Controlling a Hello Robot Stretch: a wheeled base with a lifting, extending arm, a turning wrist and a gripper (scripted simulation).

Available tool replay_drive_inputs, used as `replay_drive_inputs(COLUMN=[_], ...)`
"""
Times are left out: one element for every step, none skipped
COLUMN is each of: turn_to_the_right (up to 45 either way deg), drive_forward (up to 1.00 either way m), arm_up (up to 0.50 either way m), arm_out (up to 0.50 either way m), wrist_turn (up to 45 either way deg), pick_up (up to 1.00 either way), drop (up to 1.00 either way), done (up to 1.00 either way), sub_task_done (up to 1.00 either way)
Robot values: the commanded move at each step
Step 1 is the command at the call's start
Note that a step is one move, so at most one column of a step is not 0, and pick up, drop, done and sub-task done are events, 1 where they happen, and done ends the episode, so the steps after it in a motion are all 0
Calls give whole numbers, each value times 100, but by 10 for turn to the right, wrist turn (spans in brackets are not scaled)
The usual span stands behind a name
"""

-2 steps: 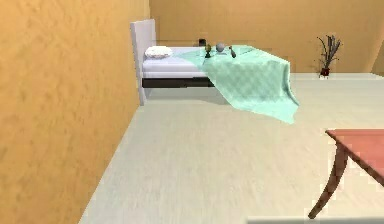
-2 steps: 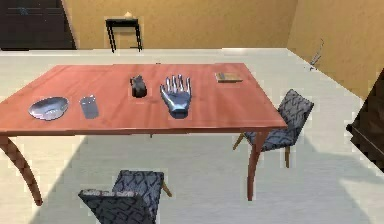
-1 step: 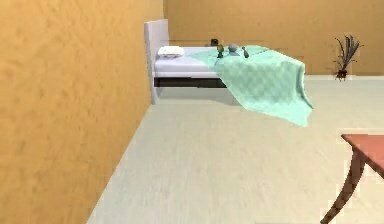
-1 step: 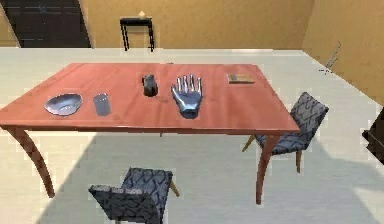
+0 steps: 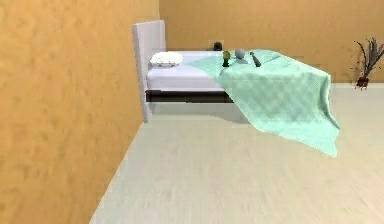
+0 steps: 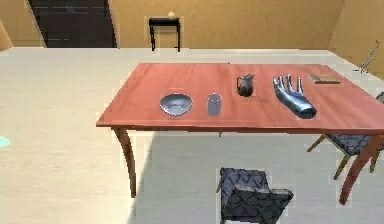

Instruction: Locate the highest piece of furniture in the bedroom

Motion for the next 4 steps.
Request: replay_drive_inputs(turn_to_the_right=[120, 0, 30, 0], drive_forward=[0, 100, 0, 95], arm_up=[0, 0, 0, 0], arm_out=[0, 0, 0, 0], wrist_turn=[0, 0, 0, 0], pick_up=[0, 0, 0, 0], drop=[0, 0, 0, 0], done=[0, 0, 0, 0], sub_task_done=[0, 0, 0, 0])
